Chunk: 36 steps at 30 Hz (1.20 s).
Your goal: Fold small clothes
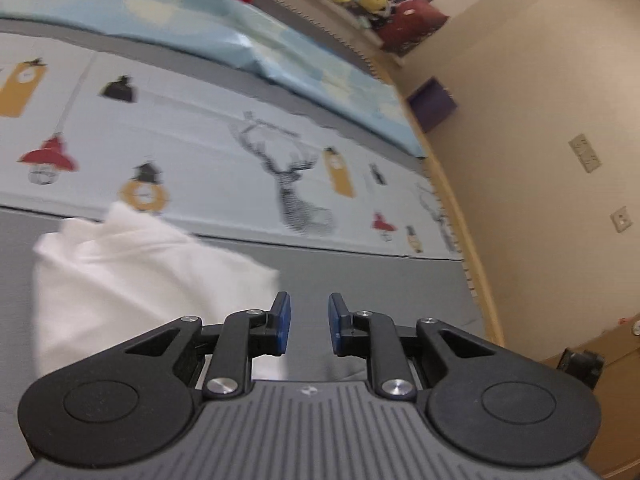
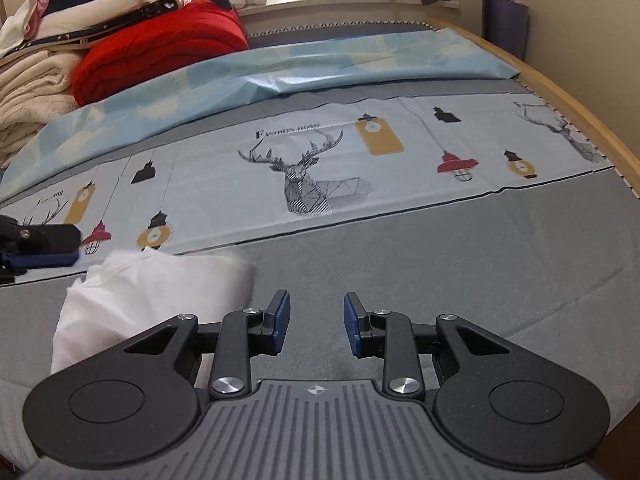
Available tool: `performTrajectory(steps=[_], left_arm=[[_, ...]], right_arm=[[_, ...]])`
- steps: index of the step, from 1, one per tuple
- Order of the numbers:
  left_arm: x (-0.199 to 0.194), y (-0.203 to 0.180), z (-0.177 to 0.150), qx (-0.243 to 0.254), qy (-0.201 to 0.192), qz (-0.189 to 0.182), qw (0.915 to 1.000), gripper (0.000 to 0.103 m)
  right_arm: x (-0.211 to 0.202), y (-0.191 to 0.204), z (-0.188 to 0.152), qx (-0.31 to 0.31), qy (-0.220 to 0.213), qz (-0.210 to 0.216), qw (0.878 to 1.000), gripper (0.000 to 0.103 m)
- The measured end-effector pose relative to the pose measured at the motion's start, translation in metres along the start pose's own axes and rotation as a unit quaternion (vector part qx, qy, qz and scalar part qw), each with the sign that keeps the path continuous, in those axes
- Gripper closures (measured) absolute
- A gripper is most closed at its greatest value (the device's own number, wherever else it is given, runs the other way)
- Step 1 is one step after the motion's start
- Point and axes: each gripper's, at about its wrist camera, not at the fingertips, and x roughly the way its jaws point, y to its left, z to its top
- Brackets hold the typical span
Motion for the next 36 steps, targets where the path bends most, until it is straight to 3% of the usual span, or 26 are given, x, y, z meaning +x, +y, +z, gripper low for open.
performTrajectory(steps=[5, 8, 12, 14, 16, 17, 18, 23, 25, 28, 32, 34, 36], left_arm=[[-0.015, 0.040, -0.007, 0.009, 0.049, 0.043, 0.9978, 0.082], [-0.026, 0.060, -0.022, 0.028, 0.084, 0.074, 0.9933, 0.082], [-0.036, 0.074, -0.032, 0.045, 0.102, 0.084, 0.9903, 0.082], [-0.037, 0.077, -0.036, 0.052, 0.108, 0.082, 0.9894, 0.082], [-0.035, 0.079, -0.041, 0.057, 0.118, 0.085, 0.9878, 0.082], [-0.032, 0.078, -0.043, 0.061, 0.125, 0.089, 0.9863, 0.082], [-0.028, 0.076, -0.046, 0.067, 0.132, 0.093, 0.9846, 0.082], [-0.003, 0.068, -0.066, 0.112, 0.173, 0.097, 0.9738, 0.082], [0.008, 0.065, -0.075, 0.133, 0.192, 0.097, 0.9675, 0.082], [0.028, 0.062, -0.094, 0.175, 0.230, 0.114, 0.9506, 0.082], [0.045, 0.064, -0.116, 0.219, 0.272, 0.142, 0.9263, 0.082], [0.045, 0.066, -0.118, 0.228, 0.277, 0.141, 0.9228, 0.082], [0.039, 0.070, -0.111, 0.215, 0.268, 0.128, 0.9303, 0.082]], right_arm=[[0.018, 0.017, -0.001, 0.020, 0.048, 0.065, 0.997, 0.071], [0.035, 0.036, -0.009, 0.026, 0.101, 0.106, 0.989, 0.063], [0.055, 0.058, -0.022, 0.011, 0.173, 0.114, 0.978, 0.061], [0.057, 0.065, -0.027, 0.002, 0.185, 0.110, 0.977, 0.061], [0.052, 0.069, -0.029, -0.008, 0.183, 0.115, 0.976, 0.068], [0.048, 0.069, -0.029, -0.011, 0.179, 0.121, 0.976, 0.092], [0.043, 0.066, -0.029, -0.007, 0.174, 0.130, 0.976, 0.098], [0.005, 0.020, -0.019, 0.069, 0.136, 0.209, 0.966, 0.100], [0.009, 0.002, -0.030, 0.070, 0.172, 0.171, 0.967, 0.100], [0.026, -0.013, -0.046, 0.049, 0.226, 0.113, 0.966, 0.099], [0.029, -0.012, -0.043, 0.022, 0.209, 0.091, 0.973, 0.091], [0.029, -0.015, -0.037, 0.036, 0.189, 0.093, 0.977, 0.087], [0.026, -0.019, -0.027, 0.071, 0.144, 0.103, 0.982, 0.076]])
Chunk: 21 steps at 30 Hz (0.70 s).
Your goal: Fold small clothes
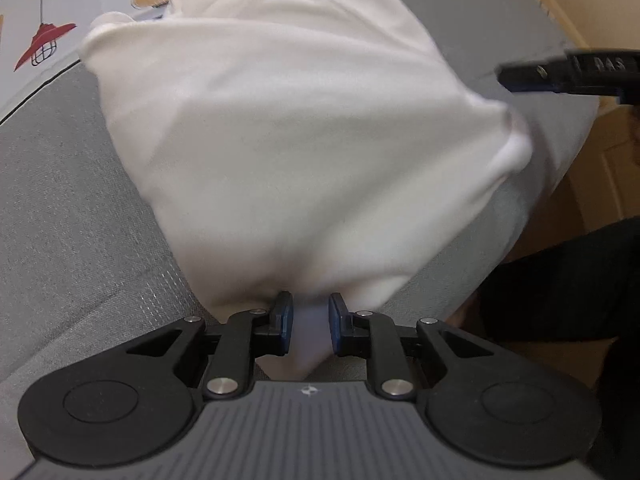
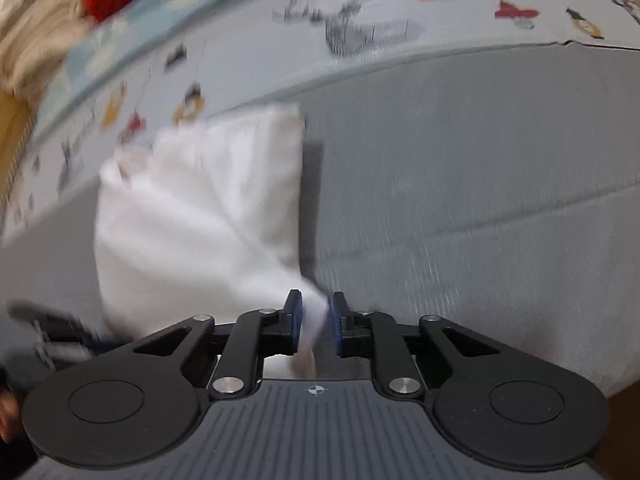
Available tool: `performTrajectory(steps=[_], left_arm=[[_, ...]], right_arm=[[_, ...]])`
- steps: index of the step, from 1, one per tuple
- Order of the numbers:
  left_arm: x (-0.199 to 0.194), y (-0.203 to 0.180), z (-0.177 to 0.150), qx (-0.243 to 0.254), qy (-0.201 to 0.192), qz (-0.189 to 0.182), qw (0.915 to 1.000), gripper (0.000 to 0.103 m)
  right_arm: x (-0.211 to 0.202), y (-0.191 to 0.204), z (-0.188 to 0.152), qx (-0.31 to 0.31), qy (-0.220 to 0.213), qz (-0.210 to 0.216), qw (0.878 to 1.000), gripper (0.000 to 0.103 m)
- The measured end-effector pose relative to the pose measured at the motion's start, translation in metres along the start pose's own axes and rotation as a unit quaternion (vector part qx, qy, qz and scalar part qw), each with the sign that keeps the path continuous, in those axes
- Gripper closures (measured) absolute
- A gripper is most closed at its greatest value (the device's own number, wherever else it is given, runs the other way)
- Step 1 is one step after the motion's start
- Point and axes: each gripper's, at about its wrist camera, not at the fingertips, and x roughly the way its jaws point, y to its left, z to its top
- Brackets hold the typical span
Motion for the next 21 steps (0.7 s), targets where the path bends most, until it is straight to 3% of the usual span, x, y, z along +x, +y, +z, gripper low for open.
performTrajectory(steps=[3, 5, 7, 13, 16, 18, 19, 21], left_arm=[[-0.026, 0.025, 0.004, -0.057, -0.054, -0.032, 0.9964, 0.079], [-0.044, 0.043, 0.007, -0.097, -0.104, -0.032, 0.9893, 0.067], [-0.055, 0.061, 0.010, -0.143, -0.138, -0.026, 0.9797, 0.064], [-0.057, 0.105, 0.019, -0.258, -0.172, -0.024, 0.9505, 0.064], [-0.056, 0.115, 0.030, -0.277, -0.178, -0.031, 0.9436, 0.064], [-0.062, 0.113, 0.033, -0.275, -0.185, -0.028, 0.9431, 0.064], [-0.064, 0.112, 0.035, -0.274, -0.190, -0.033, 0.9422, 0.064], [-0.063, 0.110, 0.040, -0.276, -0.192, -0.041, 0.9410, 0.064]], right_arm=[[0.003, -0.002, 0.010, 0.023, -0.060, 0.001, 0.998, 0.069], [0.012, 0.000, 0.018, 0.034, -0.080, 0.011, 0.996, 0.069], [0.023, 0.005, 0.025, 0.029, -0.092, 0.024, 0.995, 0.069], [0.062, 0.023, 0.049, 0.024, -0.091, 0.006, 0.996, 0.065], [0.080, 0.035, 0.052, -0.015, -0.077, -0.016, 0.997, 0.065], [0.081, 0.039, 0.054, -0.032, -0.083, -0.009, 0.996, 0.101], [0.071, 0.039, 0.056, -0.023, -0.126, -0.009, 0.992, 0.100], [0.052, 0.028, 0.060, 0.029, -0.181, 0.030, 0.983, 0.101]])
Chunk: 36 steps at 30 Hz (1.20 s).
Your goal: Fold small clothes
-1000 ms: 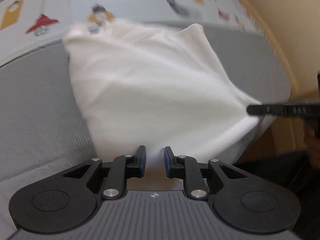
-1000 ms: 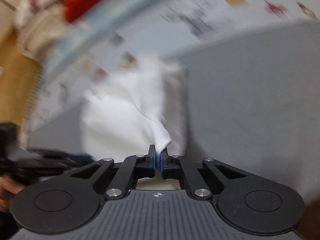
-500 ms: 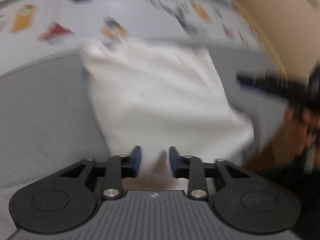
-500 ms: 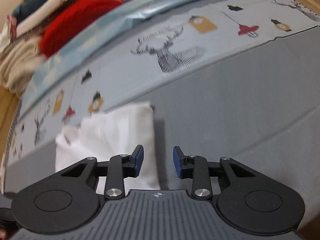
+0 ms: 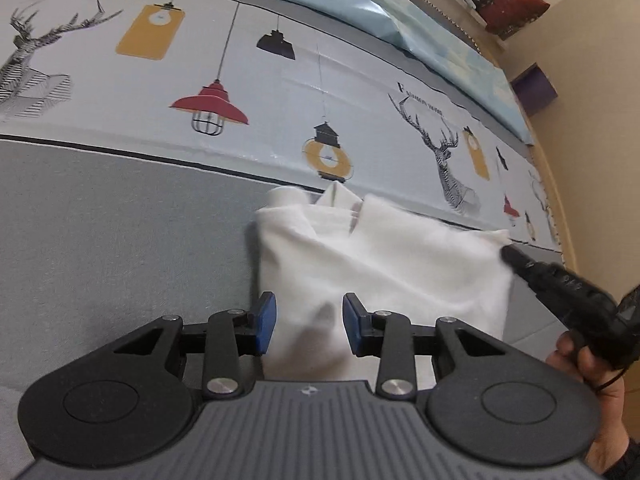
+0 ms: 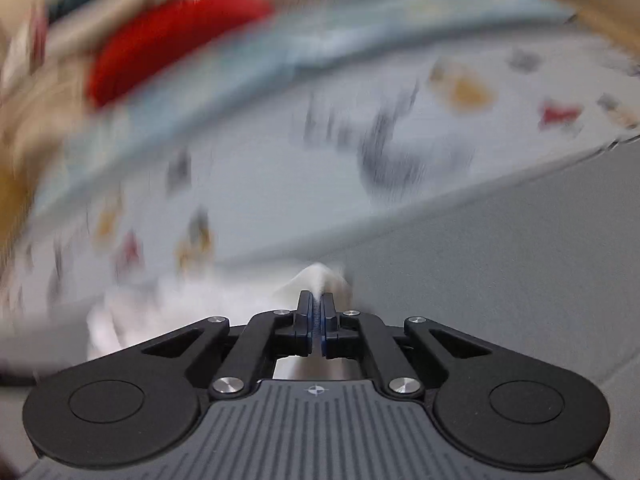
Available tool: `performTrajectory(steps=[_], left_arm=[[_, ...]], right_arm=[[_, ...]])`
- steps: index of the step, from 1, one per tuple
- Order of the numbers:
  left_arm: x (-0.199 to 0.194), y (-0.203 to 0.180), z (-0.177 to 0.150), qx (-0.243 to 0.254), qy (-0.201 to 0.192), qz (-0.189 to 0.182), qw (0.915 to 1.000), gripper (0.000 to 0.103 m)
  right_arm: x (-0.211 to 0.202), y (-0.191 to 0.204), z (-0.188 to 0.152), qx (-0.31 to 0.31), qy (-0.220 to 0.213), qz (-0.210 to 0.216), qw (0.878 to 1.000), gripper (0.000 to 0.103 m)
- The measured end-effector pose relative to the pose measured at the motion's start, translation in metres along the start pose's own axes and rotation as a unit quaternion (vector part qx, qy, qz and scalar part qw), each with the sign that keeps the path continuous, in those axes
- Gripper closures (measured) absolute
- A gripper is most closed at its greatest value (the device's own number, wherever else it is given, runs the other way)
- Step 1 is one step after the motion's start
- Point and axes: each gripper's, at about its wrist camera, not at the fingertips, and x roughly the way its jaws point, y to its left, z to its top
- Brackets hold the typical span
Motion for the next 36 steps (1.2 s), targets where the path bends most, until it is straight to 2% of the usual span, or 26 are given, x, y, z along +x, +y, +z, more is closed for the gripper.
performTrajectory(steps=[1, 3, 4, 5, 7, 8, 9, 11, 13, 15, 19, 20, 21, 22, 23, 24, 26, 29, 30, 31, 32, 33, 36], left_arm=[[0.003, -0.003, 0.002, 0.003, 0.000, -0.005, 1.0000, 0.063], [0.011, -0.005, 0.002, 0.010, 0.003, -0.013, 0.9999, 0.053], [0.016, -0.005, 0.001, 0.010, 0.009, -0.012, 0.9998, 0.050], [0.023, -0.004, -0.001, 0.007, 0.017, -0.010, 0.9998, 0.049], [0.033, 0.000, -0.002, -0.002, 0.022, -0.006, 0.9997, 0.045], [0.038, 0.002, -0.003, -0.008, 0.023, -0.004, 0.9997, 0.042], [0.043, 0.004, -0.001, -0.017, 0.027, -0.001, 0.9995, 0.042], [0.048, 0.009, 0.003, -0.033, 0.029, -0.006, 0.9990, 0.041], [0.054, 0.013, 0.007, -0.049, 0.034, -0.006, 0.9982, 0.041], [0.062, 0.018, 0.009, -0.065, 0.043, -0.006, 0.9970, 0.041], [0.074, 0.017, 0.011, -0.069, 0.049, -0.005, 0.9964, 0.043], [0.075, 0.014, 0.012, -0.061, 0.044, -0.002, 0.9972, 0.054], [0.075, 0.012, 0.012, -0.048, 0.037, 0.002, 0.9982, 0.071], [0.073, 0.009, 0.013, -0.036, 0.029, 0.007, 0.9989, 0.076], [0.069, 0.007, 0.015, -0.028, 0.018, 0.006, 0.9994, 0.082], [0.063, 0.004, 0.017, -0.019, 0.003, 0.006, 0.9998, 0.084], [0.045, -0.001, 0.022, 0.000, -0.054, 0.005, 0.9986, 0.085], [0.011, 0.001, 0.032, -0.001, -0.156, 0.006, 0.9878, 0.085], [0.000, 0.005, 0.035, -0.011, -0.185, 0.017, 0.9824, 0.077], [-0.007, 0.012, 0.037, -0.026, -0.201, 0.022, 0.9791, 0.068], [-0.012, 0.020, 0.039, -0.042, -0.205, 0.017, 0.9778, 0.058], [-0.013, 0.027, 0.040, -0.054, -0.195, 0.006, 0.9793, 0.058], [0.002, 0.038, 0.039, -0.071, -0.120, -0.028, 0.9898, 0.058]], right_arm=[[0.000, -0.008, 0.002, 0.019, 0.000, -0.014, 1.000, 0.101], [0.017, -0.019, -0.003, 0.030, 0.056, -0.069, 0.996, 0.099], [0.027, -0.026, -0.007, 0.042, 0.092, -0.087, 0.991, 0.095], [0.031, -0.031, -0.009, 0.055, 0.108, -0.094, 0.988, 0.093], [0.023, -0.033, -0.006, 0.052, 0.089, -0.092, 0.990, 0.092], [0.016, -0.031, -0.003, 0.040, 0.073, -0.089, 0.993, 0.080], [0.012, -0.030, -0.002, 0.036, 0.064, -0.086, 0.994, 0.063], [0.006, -0.031, -0.002, 0.046, 0.067, -0.061, 0.995, 0.047], [0.011, -0.033, -0.005, 0.054, 0.096, -0.024, 0.994, 0.047], [0.019, -0.032, -0.010, 0.049, 0.127, -0.006, 0.991, 0.043], [0.043, -0.025, -0.022, 0.018, 0.185, -0.030, 0.982, 0.042], [0.047, -0.023, -0.023, 0.017, 0.189, -0.032, 0.981, 0.042], [0.050, -0.020, -0.024, 0.017, 0.187, -0.031, 0.982, 0.045], [0.051, -0.017, -0.023, 0.016, 0.183, -0.025, 0.983, 0.054], [0.053, -0.014, -0.022, 0.020, 0.183, -0.010, 0.983, 0.081], [0.052, -0.011, -0.021, 0.021, 0.177, -0.004, 0.984, 0.089], [0.047, 0.003, -0.016, 0.005, 0.139, -0.008, 0.990, 0.092], [0.028, 0.019, 0.001, 0.011, 0.034, 0.046, 0.998, 0.091], [0.024, 0.025, 0.004, -0.001, 0.009, 0.041, 0.999, 0.087], [0.025, 0.028, 0.004, -0.009, 0.000, 0.021, 1.000, 0.082], [0.030, 0.029, 0.004, -0.012, 0.007, -0.010, 1.000, 0.063], [0.036, 0.027, 0.002, -0.009, 0.024, -0.034, 0.999, 0.054], [0.038, 0.025, 0.001, -0.012, 0.032, -0.034, 0.999, 0.055]])
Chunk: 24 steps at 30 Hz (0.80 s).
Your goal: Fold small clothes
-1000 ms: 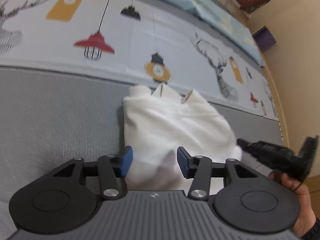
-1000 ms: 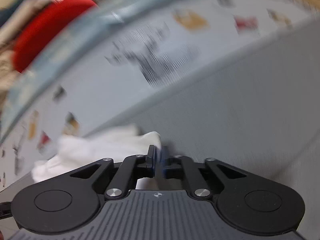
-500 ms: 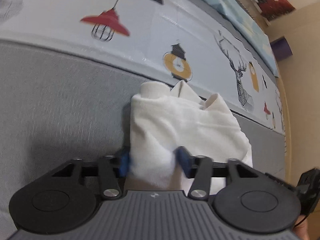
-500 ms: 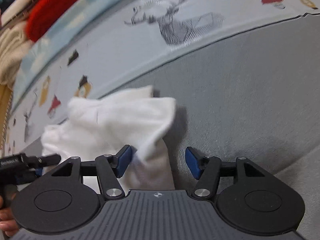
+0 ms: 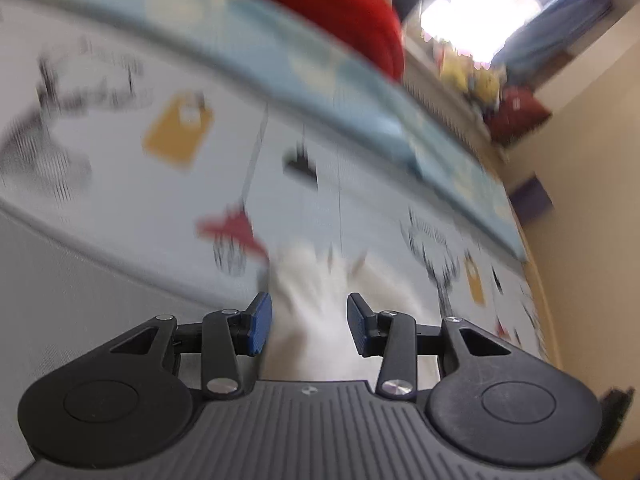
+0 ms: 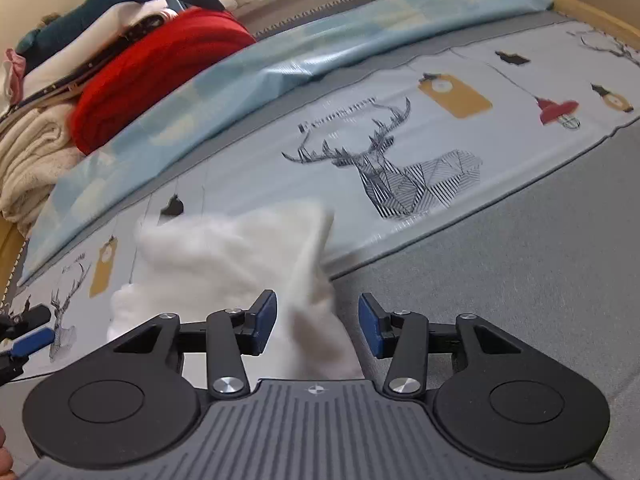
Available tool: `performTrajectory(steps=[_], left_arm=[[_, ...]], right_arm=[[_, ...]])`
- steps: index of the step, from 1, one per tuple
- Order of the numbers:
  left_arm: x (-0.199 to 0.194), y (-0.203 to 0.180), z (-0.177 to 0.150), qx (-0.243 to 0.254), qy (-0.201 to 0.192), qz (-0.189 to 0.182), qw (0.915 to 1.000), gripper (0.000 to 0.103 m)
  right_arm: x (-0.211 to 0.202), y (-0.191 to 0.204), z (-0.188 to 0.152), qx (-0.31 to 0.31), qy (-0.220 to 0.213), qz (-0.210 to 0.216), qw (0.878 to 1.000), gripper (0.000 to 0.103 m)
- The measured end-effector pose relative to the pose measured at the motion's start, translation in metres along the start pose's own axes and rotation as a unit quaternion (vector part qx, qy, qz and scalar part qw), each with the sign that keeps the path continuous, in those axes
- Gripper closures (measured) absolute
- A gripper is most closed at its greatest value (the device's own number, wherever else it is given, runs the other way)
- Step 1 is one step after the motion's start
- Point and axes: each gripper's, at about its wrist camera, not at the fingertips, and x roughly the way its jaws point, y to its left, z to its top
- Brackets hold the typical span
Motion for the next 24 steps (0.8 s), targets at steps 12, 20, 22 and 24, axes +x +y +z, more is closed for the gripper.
performTrajectory(steps=[12, 20, 22, 24], left_arm=[[0.055, -0.003, -0.051, 0.037, 0.174, 0.044, 0.9831, 0.057], [0.028, -0.017, -0.051, 0.080, 0.129, 0.079, 0.9853, 0.069], [0.022, -0.027, -0.055, 0.118, 0.123, 0.092, 0.9810, 0.069], [0.020, -0.036, -0.062, 0.155, 0.123, 0.098, 0.9754, 0.068]], right_arm=[[0.021, -0.023, -0.018, 0.006, 0.146, 0.001, 0.989, 0.055], [0.015, -0.016, -0.022, 0.001, 0.156, 0.016, 0.988, 0.083], [0.010, -0.011, -0.022, -0.020, 0.152, 0.003, 0.988, 0.078], [0.005, -0.005, -0.027, -0.065, 0.159, -0.017, 0.985, 0.073]])
